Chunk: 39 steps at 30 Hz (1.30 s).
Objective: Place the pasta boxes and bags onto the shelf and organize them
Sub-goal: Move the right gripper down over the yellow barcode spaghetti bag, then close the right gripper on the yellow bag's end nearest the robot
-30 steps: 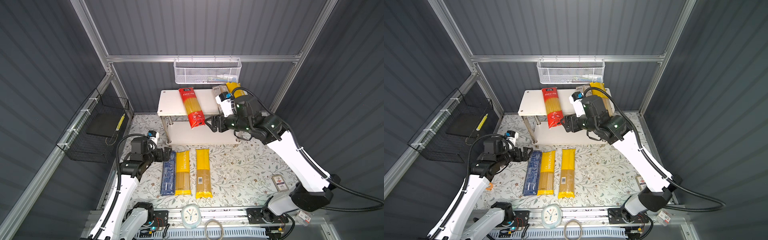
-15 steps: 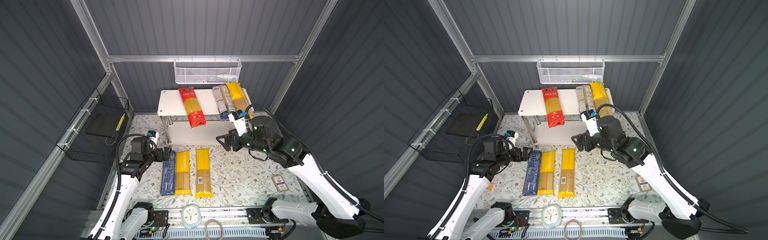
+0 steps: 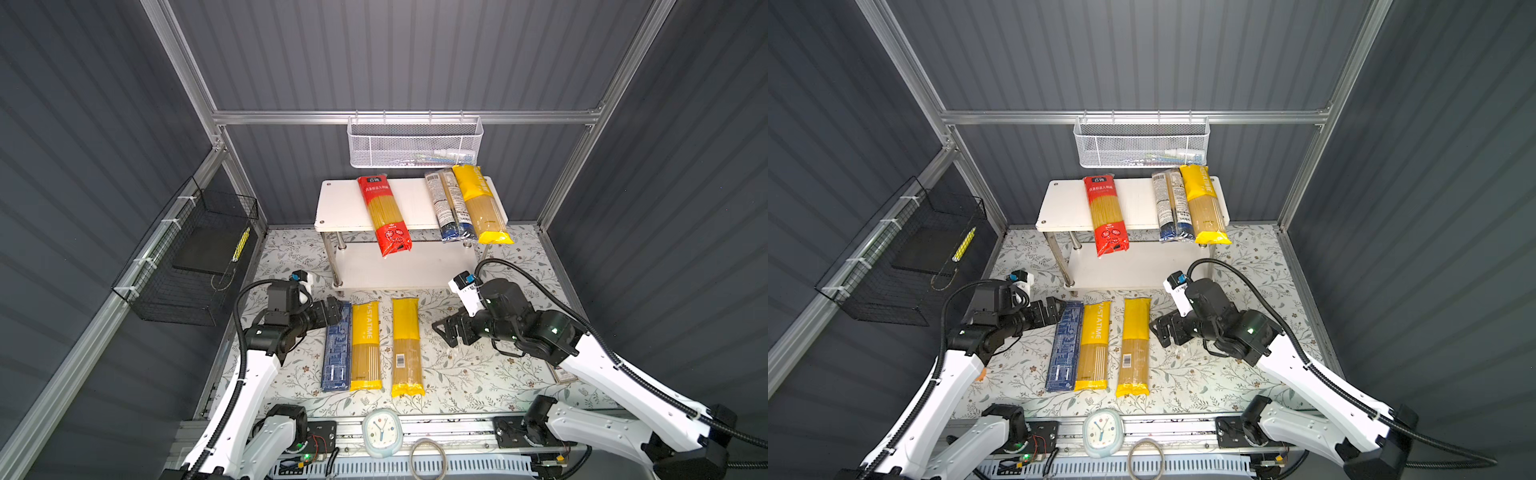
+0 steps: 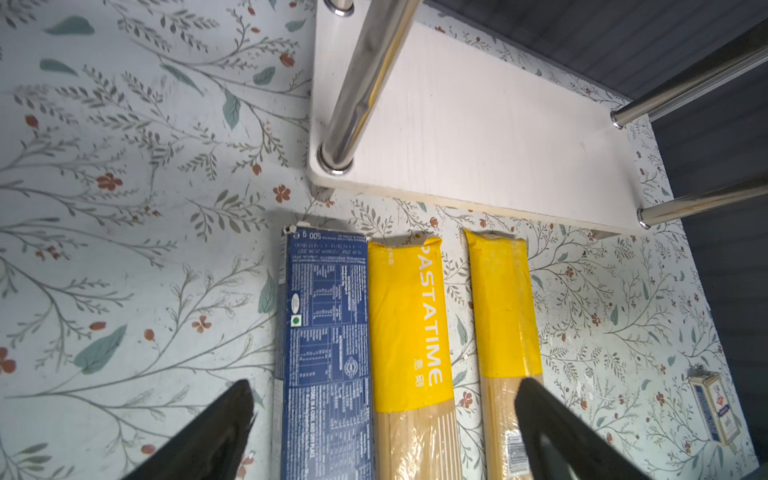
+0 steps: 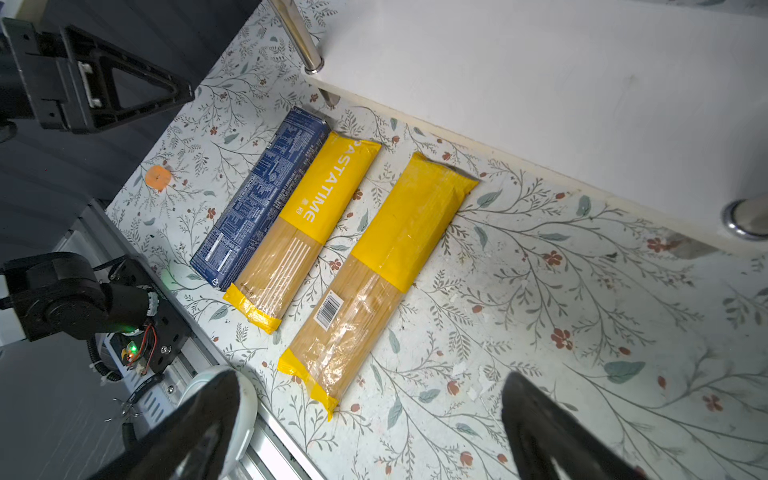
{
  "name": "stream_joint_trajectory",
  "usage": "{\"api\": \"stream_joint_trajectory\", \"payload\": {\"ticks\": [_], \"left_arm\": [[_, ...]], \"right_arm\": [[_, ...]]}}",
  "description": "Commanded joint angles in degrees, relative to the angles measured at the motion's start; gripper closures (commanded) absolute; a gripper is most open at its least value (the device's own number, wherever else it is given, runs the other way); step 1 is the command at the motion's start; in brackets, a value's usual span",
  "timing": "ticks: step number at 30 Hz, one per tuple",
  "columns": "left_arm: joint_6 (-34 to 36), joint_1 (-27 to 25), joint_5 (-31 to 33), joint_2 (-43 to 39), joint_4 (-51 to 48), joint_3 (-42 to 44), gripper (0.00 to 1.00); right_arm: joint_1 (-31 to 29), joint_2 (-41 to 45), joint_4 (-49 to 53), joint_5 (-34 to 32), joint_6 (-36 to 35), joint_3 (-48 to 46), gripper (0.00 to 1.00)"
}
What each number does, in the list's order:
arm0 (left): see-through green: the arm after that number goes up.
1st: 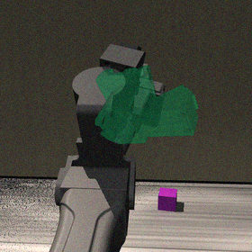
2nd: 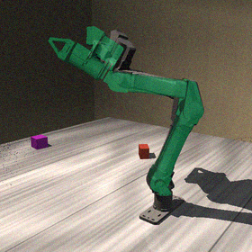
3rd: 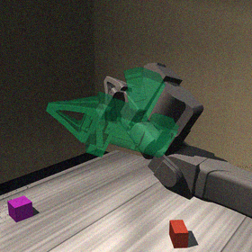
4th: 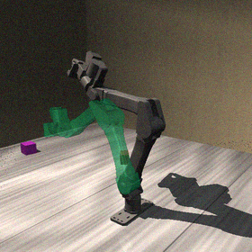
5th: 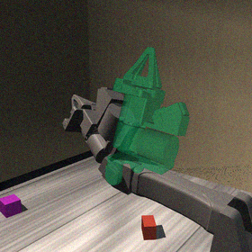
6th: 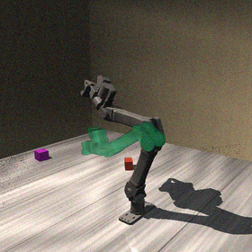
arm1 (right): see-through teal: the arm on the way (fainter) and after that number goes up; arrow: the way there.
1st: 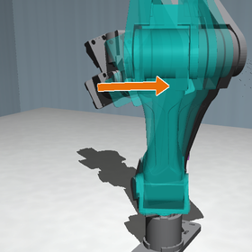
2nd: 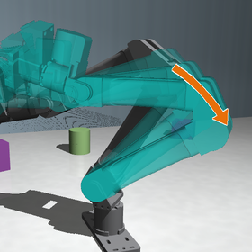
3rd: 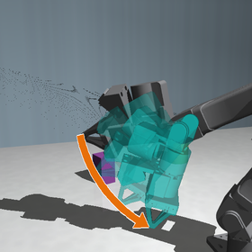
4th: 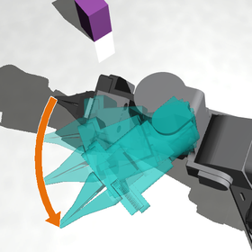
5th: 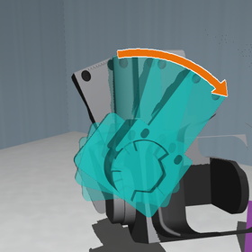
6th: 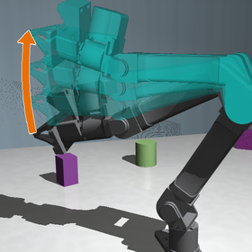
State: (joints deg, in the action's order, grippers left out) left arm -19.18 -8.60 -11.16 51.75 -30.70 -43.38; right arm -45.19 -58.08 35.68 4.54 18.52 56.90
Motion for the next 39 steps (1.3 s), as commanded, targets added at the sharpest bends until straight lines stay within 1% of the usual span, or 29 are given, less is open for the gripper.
{"api": "stream_joint_trajectory", "payload": {"ticks": [1,5,7,8,13,16,19,21,24,25,28,30,34,36,39], "left_arm": [[-3.1,-0.4,0.0,-2.3,-1.2,1.8,0.01],[-5.0,-0.8,3.5,-4.4,-2.2,4.5,0.01],[-5.9,-1.1,3.2,-4.8,-0.8,6.0,0.01],[-6.0,-1.2,3.0,-4.5,-0.3,6.6,0.01],[-5.6,-1.3,1.1,-1.6,3.8,9.1,0.01],[-5.8,-1.3,-0.3,-1.4,6.8,10.0,0.01],[-5.3,-1.4,-1.8,-1.9,5.2,6.7,0.01],[-3.0,-1.4,-1.6,-1.8,1.6,3.3,0.01],[1.2,-1.4,1.2,-0.2,-4.3,-1.2,0.01],[1.8,-1.4,1.3,0.2,-5.0,-2.0,0.01],[3.1,-1.4,-1.0,1.2,-3.9,-3.4,0.01],[5.1,-1.4,-1.7,2.5,-4.9,-6.1,0.01],[11.8,-1.4,-2.0,5.9,-9.1,-11.3,0.01],[14.3,-1.4,-0.8,6.4,-9.8,-11.3,0.01],[14.6,-1.4,0.7,4.9,-7.9,-8.6,0.01]], "right_arm": [[-0.7,-1.9,-3.5,0.1,5.7,-1.5,0.01],[-2.7,-4.3,-8.6,1.0,13.2,-5.7,0.01],[-4.1,-5.7,-9.6,-2.3,17.8,-6.4,0.01],[-5.3,-8.2,-9.3,-4.5,20.2,-6.2,0.01],[-9.7,-15.5,-5.8,-13.6,28.0,-3.6,0.01],[-13.1,-19.1,-8.6,-16.5,32.6,-3.3,0.01],[-15.8,-23.5,-13.1,-16.3,36.5,-3.1,0.01],[-16.9,-27.9,-12.6,-16.4,36.6,-0.4,0.01],[-17.3,-35.3,-5.9,-17.3,35.2,5.9,0.01],[-17.2,-36.8,-5.6,-17.1,34.3,7.2,0.01],[-17.2,-37.6,-6.2,-18.1,34.0,7.4,0.01],[-17.2,-37.3,-5.4,-19.3,33.9,7.5,0.01],[-17.2,-37.8,-2.4,-21.0,34.2,7.9,0.01],[-17.2,-37.9,-2.8,-20.9,34.6,7.2,0.01],[-17.1,-38.3,-4.7,-20.0,34.6,6.2,0.01]]}}
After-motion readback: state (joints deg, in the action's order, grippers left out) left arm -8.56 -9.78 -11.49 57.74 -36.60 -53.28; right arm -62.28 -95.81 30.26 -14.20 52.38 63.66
